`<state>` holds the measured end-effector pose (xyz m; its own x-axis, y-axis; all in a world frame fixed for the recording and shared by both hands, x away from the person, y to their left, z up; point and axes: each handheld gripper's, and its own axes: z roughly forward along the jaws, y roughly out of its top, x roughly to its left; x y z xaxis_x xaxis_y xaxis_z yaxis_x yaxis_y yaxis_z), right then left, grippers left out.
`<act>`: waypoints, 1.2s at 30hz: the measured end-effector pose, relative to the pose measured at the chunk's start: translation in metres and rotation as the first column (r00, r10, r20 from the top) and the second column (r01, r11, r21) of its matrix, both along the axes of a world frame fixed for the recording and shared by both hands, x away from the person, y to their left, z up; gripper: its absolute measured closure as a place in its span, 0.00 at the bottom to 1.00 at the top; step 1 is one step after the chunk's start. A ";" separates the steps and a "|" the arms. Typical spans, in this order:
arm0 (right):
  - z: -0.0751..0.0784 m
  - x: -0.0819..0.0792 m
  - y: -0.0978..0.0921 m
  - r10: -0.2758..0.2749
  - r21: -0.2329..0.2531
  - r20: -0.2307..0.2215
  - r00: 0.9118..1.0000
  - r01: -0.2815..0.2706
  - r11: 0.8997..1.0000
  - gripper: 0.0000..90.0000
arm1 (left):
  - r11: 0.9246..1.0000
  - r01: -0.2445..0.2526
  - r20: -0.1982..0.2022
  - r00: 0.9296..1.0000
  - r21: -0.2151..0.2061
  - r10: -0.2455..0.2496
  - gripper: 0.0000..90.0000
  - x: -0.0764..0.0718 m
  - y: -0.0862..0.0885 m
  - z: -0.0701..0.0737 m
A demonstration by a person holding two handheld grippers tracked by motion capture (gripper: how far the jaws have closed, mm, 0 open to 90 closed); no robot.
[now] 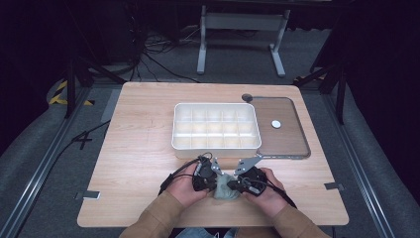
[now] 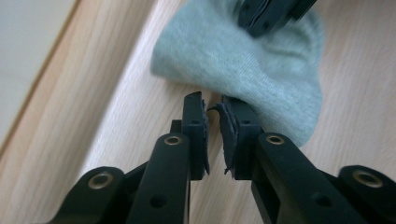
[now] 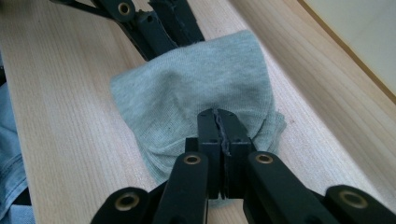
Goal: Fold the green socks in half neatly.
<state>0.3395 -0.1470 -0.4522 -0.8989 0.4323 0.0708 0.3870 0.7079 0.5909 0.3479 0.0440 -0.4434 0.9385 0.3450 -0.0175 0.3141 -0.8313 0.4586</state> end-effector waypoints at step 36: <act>0.006 -0.004 -0.016 0.027 -0.044 -0.038 0.999 -0.028 0.999 0.99 | 0.991 0.133 0.030 0.991 -0.007 -0.133 0.66 -0.012 -0.009 0.003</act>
